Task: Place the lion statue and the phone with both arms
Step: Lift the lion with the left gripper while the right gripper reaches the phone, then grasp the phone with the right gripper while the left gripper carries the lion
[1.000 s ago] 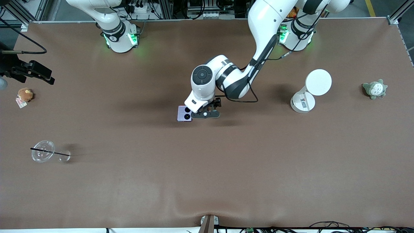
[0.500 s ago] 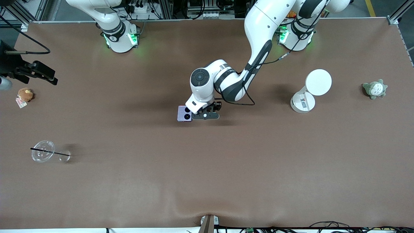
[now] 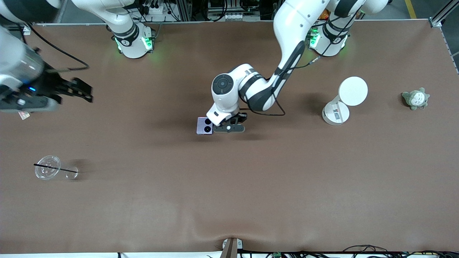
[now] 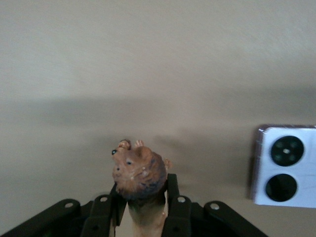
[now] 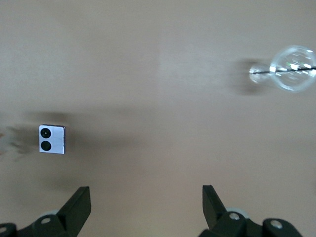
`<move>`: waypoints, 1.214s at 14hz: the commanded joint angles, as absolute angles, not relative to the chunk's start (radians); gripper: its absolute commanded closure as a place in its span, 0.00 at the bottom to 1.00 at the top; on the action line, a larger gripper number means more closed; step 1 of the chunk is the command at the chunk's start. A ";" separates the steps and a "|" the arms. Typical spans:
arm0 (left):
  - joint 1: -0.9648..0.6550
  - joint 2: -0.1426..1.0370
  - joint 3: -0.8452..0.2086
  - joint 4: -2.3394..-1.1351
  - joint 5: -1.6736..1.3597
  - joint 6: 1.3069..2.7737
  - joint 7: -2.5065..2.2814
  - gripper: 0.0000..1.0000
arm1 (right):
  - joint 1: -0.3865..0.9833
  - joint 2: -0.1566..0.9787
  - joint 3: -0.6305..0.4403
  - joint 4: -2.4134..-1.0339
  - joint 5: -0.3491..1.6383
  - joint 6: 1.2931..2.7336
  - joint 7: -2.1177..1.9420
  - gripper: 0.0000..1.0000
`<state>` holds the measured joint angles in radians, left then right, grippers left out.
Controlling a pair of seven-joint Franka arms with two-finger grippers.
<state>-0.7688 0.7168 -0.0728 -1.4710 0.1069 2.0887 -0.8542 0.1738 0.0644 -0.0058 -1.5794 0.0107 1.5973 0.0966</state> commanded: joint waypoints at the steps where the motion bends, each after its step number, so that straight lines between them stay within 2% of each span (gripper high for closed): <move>1: -0.683 0.551 -0.080 -1.625 0.130 2.014 -0.787 1.00 | 0.241 0.150 -0.014 -1.574 0.015 1.647 0.113 0.00; 4: -0.592 0.425 -0.084 -1.794 0.132 2.051 -0.712 1.00 | 0.310 0.210 -0.014 -1.630 0.015 1.765 0.211 0.00; 6: -0.571 0.349 -0.078 -1.975 0.152 2.199 -0.689 1.00 | 0.383 0.250 -0.015 -1.675 0.014 1.871 0.332 0.00; 7: -0.511 0.324 -0.083 -2.056 0.176 2.282 -0.654 1.00 | 0.421 0.280 -0.015 -1.680 0.014 1.912 0.406 0.00; 9: -0.471 0.290 -0.081 -2.179 0.186 2.399 -0.585 1.00 | 0.462 0.349 -0.015 -1.680 0.014 1.995 0.469 0.00; 11: -0.408 0.266 -0.083 -2.256 0.224 2.460 -0.543 1.00 | 0.482 0.408 -0.014 -1.680 0.014 2.051 0.471 0.00; 14: -0.387 0.209 -0.083 -2.341 0.256 2.461 -0.538 1.00 | 0.558 0.489 -0.014 -1.690 0.014 2.088 0.540 0.00; 17: -0.385 0.164 -0.083 -2.420 0.256 2.467 -0.538 1.00 | 0.627 0.520 -0.014 -1.738 0.014 2.202 0.661 0.00</move>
